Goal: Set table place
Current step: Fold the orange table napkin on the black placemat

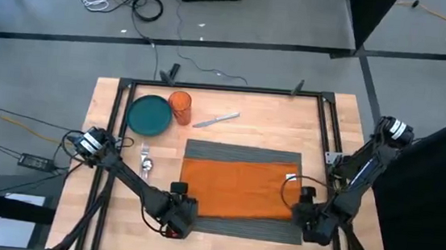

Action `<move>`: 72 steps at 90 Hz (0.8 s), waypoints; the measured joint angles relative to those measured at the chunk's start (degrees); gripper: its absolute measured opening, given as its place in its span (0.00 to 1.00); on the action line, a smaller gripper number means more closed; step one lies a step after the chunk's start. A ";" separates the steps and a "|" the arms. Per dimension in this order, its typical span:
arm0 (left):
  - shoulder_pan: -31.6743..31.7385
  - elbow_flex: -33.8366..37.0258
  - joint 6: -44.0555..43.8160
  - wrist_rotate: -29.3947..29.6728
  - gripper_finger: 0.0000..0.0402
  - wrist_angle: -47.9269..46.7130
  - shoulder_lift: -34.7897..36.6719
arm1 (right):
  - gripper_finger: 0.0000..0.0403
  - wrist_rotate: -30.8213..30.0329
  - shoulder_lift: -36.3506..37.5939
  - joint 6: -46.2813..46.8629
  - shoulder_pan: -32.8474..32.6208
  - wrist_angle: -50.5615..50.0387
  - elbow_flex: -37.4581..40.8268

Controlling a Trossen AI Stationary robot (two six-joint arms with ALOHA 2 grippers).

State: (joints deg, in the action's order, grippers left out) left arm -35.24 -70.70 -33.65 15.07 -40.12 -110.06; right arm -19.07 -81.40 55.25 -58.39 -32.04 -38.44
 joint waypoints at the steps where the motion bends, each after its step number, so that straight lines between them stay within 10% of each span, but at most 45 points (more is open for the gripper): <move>1: 0.00 0.00 -0.01 0.00 0.43 0.00 0.00 | 0.64 0.01 -0.32 -0.10 0.00 0.32 0.00; 22: 0.00 0.00 0.00 -0.02 0.38 -0.17 0.00 | 0.48 1.72 -5.32 1.28 0.35 -1.08 -0.37; 53: 0.00 0.02 0.30 0.00 0.02 -0.83 -0.02 | 0.04 3.05 -2.29 1.62 0.42 -2.52 0.05; 72: -0.58 -1.90 0.02 -0.20 0.00 -2.87 -0.02 | 0.00 5.25 1.54 3.72 0.04 -1.92 0.17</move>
State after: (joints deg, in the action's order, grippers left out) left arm -35.83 -72.59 -33.63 14.87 -42.99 -110.08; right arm -13.81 -79.86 58.97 -58.35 -33.96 -38.26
